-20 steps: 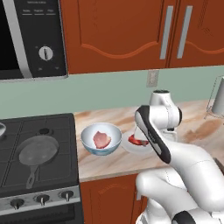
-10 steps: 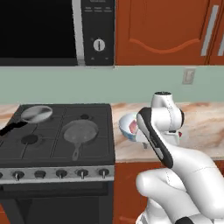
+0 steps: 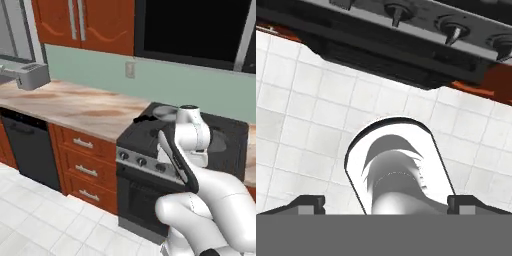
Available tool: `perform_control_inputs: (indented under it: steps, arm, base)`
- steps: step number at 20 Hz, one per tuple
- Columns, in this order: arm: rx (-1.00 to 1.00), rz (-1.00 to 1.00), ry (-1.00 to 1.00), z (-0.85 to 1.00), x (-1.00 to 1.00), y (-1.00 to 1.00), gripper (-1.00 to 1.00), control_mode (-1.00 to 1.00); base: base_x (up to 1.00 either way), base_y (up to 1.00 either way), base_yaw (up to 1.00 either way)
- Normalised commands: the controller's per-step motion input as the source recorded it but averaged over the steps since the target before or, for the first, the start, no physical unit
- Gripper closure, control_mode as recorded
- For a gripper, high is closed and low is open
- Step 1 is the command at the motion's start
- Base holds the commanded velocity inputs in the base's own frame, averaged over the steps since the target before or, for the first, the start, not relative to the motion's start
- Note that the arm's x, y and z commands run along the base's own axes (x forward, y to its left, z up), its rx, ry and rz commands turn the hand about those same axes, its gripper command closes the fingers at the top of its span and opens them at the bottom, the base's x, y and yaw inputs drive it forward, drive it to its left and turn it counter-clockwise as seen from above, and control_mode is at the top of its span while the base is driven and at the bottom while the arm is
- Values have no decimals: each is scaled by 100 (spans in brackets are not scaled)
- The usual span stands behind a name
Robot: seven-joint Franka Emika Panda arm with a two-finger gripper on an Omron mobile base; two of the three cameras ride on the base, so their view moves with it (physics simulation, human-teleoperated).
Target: Place one of the steaks on the plate and the other in the bowl. Then place the bowl in the fridge.
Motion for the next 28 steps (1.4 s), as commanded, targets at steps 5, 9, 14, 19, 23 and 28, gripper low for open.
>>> perform_control_inputs:
  steps: [5,9,14,19,23,28]
  arm:
    - [0,0,0,0,0,0,-100,100]
    - [0,0,0,0,0,0,-100,100]
    - [0,0,0,0,0,0,-100,100]
    - [0,0,0,0,0,0,-100,100]
    - [0,0,0,0,0,0,-100,100]
    - [0,0,0,0,0,0,-100,100]
  base:
    - [0,100,79]
    - [23,95,70]
    - [75,100,34]
    - [85,100,-9]
    - [74,100,-24]
    - [68,100,-25]
